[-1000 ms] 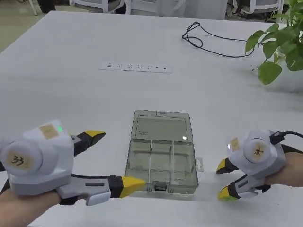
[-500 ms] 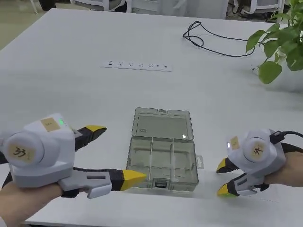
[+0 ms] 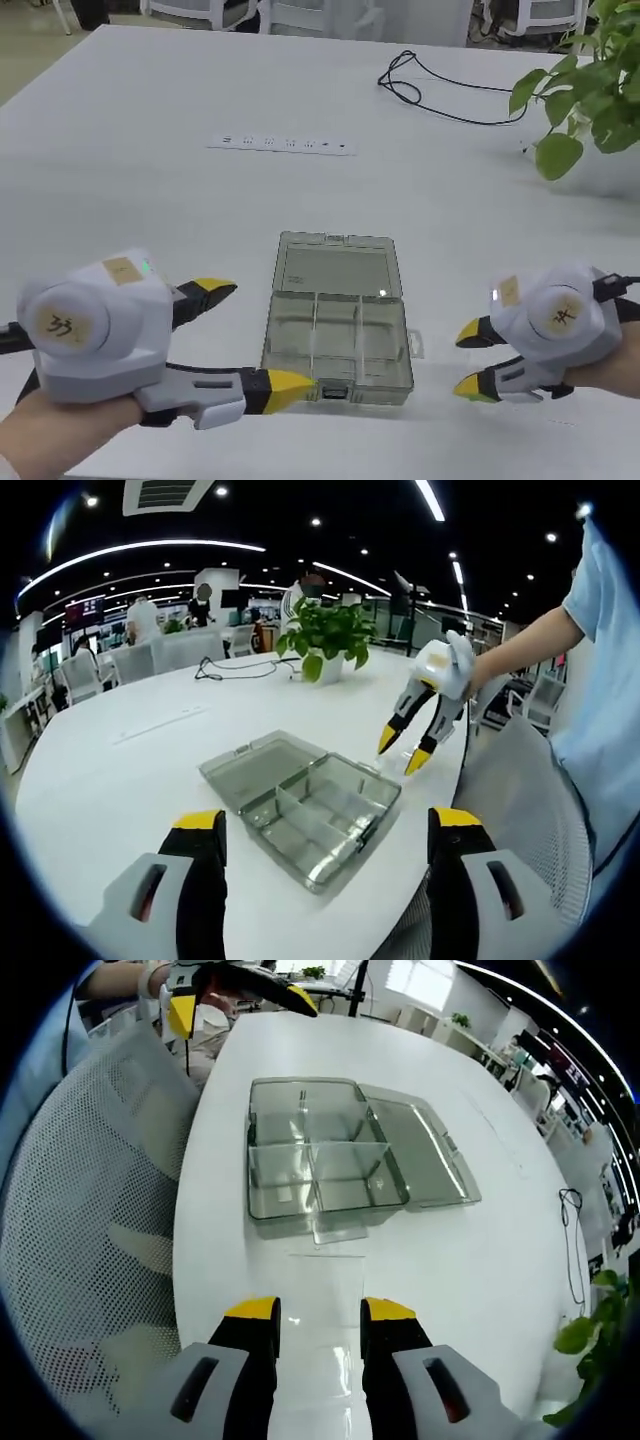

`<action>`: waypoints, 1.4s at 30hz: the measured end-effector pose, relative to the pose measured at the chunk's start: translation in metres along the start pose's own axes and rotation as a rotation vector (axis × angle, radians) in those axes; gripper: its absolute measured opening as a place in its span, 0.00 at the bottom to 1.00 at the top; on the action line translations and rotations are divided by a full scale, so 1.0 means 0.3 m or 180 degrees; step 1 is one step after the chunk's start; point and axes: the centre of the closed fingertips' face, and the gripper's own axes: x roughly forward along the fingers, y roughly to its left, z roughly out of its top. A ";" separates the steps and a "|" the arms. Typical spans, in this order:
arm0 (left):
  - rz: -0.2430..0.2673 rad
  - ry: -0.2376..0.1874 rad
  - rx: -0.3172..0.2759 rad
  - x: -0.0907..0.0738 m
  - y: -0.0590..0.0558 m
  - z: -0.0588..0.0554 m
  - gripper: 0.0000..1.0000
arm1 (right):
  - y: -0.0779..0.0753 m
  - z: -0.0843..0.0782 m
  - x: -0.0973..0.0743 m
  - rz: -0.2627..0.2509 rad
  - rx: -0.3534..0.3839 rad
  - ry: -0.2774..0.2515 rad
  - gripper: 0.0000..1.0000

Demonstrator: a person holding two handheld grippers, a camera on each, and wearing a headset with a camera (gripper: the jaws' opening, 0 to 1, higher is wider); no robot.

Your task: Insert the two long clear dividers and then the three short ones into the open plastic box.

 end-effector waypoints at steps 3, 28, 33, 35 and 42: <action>-0.0067 0.0014 -0.0067 0.024 -0.012 0.006 0.82 | -0.014 0.044 -0.029 -0.0121 -0.0054 -0.0084 0.32; -0.0505 -0.0044 -0.1402 0.210 -0.054 0.117 0.33 | -0.066 0.390 -0.126 -0.1035 -0.1109 -0.0312 0.32; -0.0515 -0.0065 -0.1629 0.212 -0.058 0.115 0.21 | -0.073 0.409 -0.122 -0.1159 -0.1270 -0.0285 0.32; -0.0514 -0.0061 -0.1652 0.210 -0.057 0.110 0.17 | -0.069 0.409 -0.118 -0.1125 -0.1272 -0.0274 0.32; -0.0555 -0.0067 -0.1766 0.210 -0.071 0.108 0.09 | -0.056 0.421 -0.100 -0.1134 -0.1420 -0.0234 0.32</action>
